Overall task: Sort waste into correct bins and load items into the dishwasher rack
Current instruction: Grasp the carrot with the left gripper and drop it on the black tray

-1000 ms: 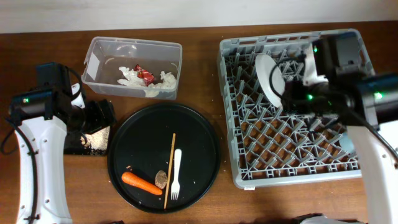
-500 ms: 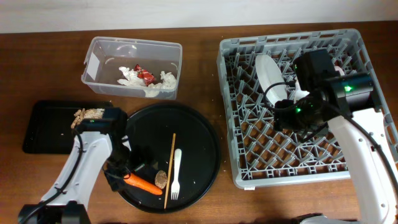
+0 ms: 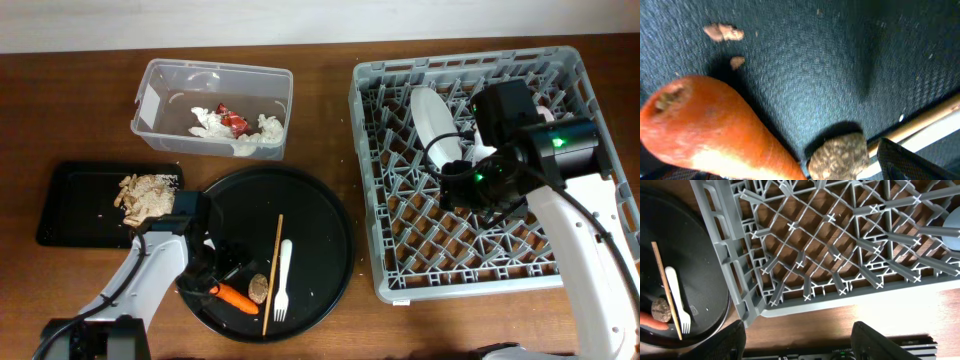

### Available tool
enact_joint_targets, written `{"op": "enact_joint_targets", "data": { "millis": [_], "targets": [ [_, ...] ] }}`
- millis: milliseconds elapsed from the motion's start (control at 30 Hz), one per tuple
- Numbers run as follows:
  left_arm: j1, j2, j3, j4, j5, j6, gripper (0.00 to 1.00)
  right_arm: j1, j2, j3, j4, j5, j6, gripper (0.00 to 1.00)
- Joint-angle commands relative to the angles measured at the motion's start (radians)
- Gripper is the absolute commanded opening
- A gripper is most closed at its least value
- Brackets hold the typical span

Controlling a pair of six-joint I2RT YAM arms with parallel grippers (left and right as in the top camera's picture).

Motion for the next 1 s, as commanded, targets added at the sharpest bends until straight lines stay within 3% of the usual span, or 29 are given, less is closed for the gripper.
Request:
{"op": "enact_joint_targets", "data": {
  "millis": [0, 133, 233, 300, 333, 367, 467, 500, 667, 767, 867, 967],
  "targets": [
    [-0.003, -0.006, -0.009, 0.018, -0.060, -0.025, 0.99, -0.001, 0.000, -0.005, -0.003, 0.017, 0.005, 0.72],
    [-0.003, -0.006, -0.039, 0.074, -0.060, -0.029, 0.99, -0.001, 0.000, -0.005, -0.003, 0.017, 0.005, 0.71],
    [-0.003, -0.006, -0.060, 0.111, -0.060, -0.029, 0.92, -0.001, 0.000, -0.005, -0.005, 0.017, 0.005, 0.71],
    [-0.003, -0.006, -0.060, 0.114, -0.060, -0.028, 0.75, -0.001, 0.000, -0.005, -0.008, 0.017, 0.005, 0.71],
    [-0.003, -0.006, -0.060, 0.116, -0.060, -0.028, 0.58, -0.001, 0.000, -0.005, -0.008, 0.017, 0.005, 0.71],
    [-0.003, -0.006, -0.060, 0.122, -0.061, -0.028, 0.51, -0.001, 0.000, -0.005, -0.008, 0.017, 0.005, 0.71],
    [-0.003, -0.006, -0.060, 0.149, -0.061, -0.028, 0.37, -0.001, 0.000, -0.005, -0.012, 0.017, 0.005, 0.71],
    [-0.003, -0.006, -0.060, 0.156, -0.061, -0.028, 0.27, -0.001, 0.000, -0.005, -0.012, 0.017, 0.005, 0.71],
    [-0.003, -0.007, -0.049, 0.166, -0.063, -0.005, 0.09, -0.001, 0.000, -0.005, -0.011, 0.017, 0.005, 0.71],
    [-0.002, -0.017, 0.014, 0.137, -0.091, 0.029, 0.06, -0.001, 0.000, -0.005, -0.012, 0.017, 0.005, 0.71],
    [-0.002, -0.063, 0.177, 0.055, -0.260, 0.083, 0.02, -0.001, 0.000, -0.005, -0.015, 0.017, 0.005, 0.72],
    [0.043, -0.083, 0.326, 0.016, -0.341, 0.094, 0.01, -0.001, 0.000, -0.005, -0.015, 0.017, 0.005, 0.71]
  ]
}}
